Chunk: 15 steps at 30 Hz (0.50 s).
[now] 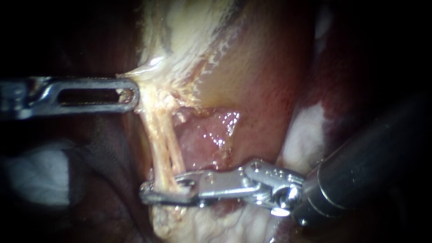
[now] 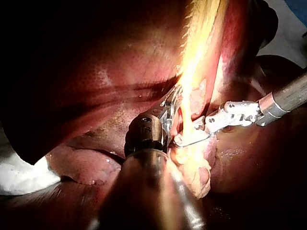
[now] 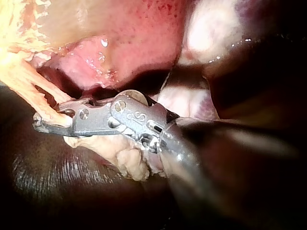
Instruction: Going back first clip left tube
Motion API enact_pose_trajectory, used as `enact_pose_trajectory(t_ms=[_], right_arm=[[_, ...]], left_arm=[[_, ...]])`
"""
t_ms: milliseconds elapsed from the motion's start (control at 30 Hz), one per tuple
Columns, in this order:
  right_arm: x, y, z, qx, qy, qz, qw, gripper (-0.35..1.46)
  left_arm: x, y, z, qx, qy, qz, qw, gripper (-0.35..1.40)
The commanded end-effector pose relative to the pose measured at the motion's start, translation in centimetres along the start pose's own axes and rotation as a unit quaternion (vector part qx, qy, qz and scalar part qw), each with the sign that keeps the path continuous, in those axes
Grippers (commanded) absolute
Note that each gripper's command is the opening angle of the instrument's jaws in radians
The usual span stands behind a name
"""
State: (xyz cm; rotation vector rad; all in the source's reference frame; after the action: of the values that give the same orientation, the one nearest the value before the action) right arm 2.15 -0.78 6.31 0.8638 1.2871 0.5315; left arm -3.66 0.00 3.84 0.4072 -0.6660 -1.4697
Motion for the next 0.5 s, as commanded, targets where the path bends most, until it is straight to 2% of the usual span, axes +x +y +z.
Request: enact_pose_trajectory(t_ms=[33, 267, 333, 367, 433, 500], right_arm=[[-0.01, 0.01, 0.0, 0.0, 0.0, 0.0, 1.0, -0.35], [-0.01, 0.0, 0.0, 0.001, 0.0, 0.002, 1.0, -0.34], [0.01, 0.01, 0.02, 0.002, 0.0, 0.006, 1.0, 0.09], [0.02, 0.02, 0.03, 0.002, -0.001, -0.006, 1.0, 0.37], [0.02, 0.03, 0.06, 0.001, -0.001, -0.009, 1.0, 0.5], [0.01, 0.03, 0.07, 0.002, 0.001, -0.009, 1.0, 0.53]], left_arm=[[0.0, 0.0, -0.01, 0.0, 0.0, 0.0, 1.0, -0.35], [0.0, 0.0, -0.01, 0.0, 0.0, 0.0, 1.0, -0.35], [0.0, 0.0, -0.01, 0.0, 0.0, 0.0, 1.0, -0.35], [0.0, 0.0, -0.01, 0.0, 0.0, 0.0, 1.0, -0.35], [0.0, 0.0, -0.02, 0.0, 0.0, 0.0, 1.0, -0.35], [0.0, 0.0, -0.02, 0.0, 0.0, 0.0, 1.0, -0.35]])
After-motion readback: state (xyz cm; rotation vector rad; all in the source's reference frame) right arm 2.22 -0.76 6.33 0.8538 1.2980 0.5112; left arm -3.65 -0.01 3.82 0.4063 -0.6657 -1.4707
